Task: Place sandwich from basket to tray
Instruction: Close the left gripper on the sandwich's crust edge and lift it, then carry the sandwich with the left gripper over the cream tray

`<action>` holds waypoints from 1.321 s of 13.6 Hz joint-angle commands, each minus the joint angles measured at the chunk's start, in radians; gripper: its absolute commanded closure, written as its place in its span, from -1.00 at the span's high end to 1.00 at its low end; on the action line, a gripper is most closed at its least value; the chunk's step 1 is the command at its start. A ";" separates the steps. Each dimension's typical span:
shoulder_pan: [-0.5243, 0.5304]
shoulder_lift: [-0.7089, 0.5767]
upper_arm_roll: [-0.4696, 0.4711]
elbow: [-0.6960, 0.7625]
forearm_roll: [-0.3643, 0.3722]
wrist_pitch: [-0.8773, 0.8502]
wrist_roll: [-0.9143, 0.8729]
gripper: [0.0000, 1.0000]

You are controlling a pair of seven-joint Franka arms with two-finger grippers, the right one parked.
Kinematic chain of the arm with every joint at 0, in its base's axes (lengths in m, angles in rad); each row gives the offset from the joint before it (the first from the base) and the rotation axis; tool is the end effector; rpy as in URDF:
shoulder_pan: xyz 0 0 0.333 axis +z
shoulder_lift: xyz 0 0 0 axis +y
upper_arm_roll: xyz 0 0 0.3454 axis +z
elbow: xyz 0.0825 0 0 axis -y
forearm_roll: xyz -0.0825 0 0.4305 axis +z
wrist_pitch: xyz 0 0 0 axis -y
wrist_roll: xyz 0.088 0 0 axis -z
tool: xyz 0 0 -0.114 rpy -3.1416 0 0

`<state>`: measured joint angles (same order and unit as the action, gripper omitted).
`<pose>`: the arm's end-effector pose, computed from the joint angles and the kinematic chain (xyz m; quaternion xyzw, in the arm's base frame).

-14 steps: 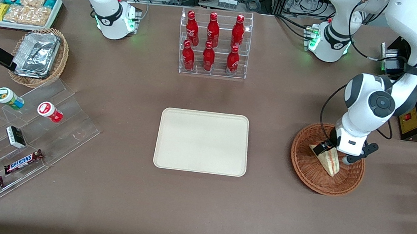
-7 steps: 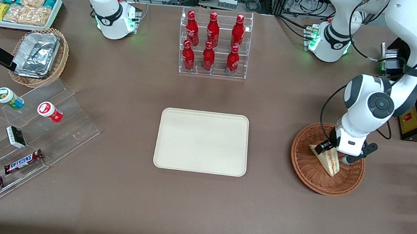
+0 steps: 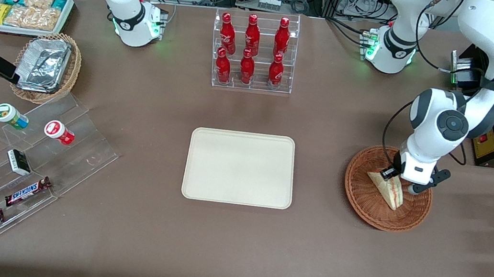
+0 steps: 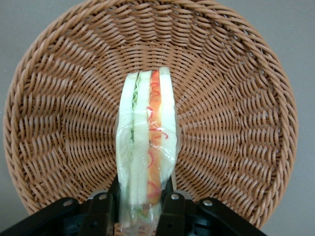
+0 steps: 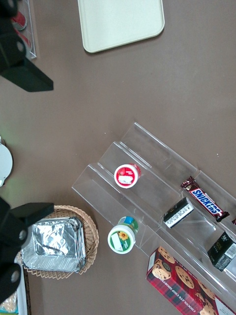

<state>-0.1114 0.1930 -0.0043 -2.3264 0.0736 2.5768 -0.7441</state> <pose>0.5557 -0.0656 0.2456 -0.9594 -0.2798 -0.0345 0.0064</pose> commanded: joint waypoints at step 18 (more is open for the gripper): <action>-0.083 0.030 -0.388 0.510 -0.021 -0.613 -0.050 -0.36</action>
<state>-0.1919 0.1211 -0.3403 -1.9283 0.0560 1.9869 -0.7646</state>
